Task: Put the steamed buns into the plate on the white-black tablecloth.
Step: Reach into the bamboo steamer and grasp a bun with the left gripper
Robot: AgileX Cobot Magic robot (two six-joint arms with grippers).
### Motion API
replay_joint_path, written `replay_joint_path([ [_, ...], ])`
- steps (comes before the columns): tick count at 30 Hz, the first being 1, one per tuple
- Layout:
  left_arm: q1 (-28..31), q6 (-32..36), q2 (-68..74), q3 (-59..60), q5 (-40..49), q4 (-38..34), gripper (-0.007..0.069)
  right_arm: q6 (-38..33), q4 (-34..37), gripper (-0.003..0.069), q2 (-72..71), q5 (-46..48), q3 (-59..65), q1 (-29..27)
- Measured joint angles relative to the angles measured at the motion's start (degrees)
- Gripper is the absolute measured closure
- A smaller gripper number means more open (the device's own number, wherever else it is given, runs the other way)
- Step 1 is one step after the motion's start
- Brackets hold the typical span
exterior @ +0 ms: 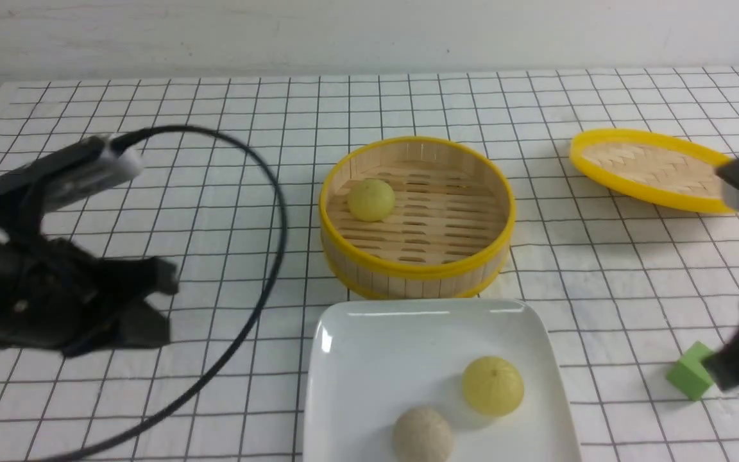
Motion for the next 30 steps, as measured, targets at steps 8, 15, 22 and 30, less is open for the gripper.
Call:
replay_joint_path([
  [8, -15.29, -9.57, 26.12, -28.66, 0.62, 6.51, 0.0525, -0.24, -0.23, 0.0673, -12.69, -8.28, 13.73, -0.72],
  [15, -18.31, -14.24, 49.61, -58.13, 4.29, 14.68, 0.023, -0.24, -0.18, 0.067, -13.01, -11.49, 14.06, -0.76],
  [22, -18.49, -15.93, 63.19, -76.69, 11.42, 19.4, 0.0173, -0.24, 0.04, 0.0666, -13.01, -12.02, 14.06, -0.76],
  [30, -18.49, -17.18, 66.67, -78.9, 12.35, 23.15, 0.0318, -0.24, 0.22, 0.0661, -13.01, -12.06, 14.06, -0.76],
])
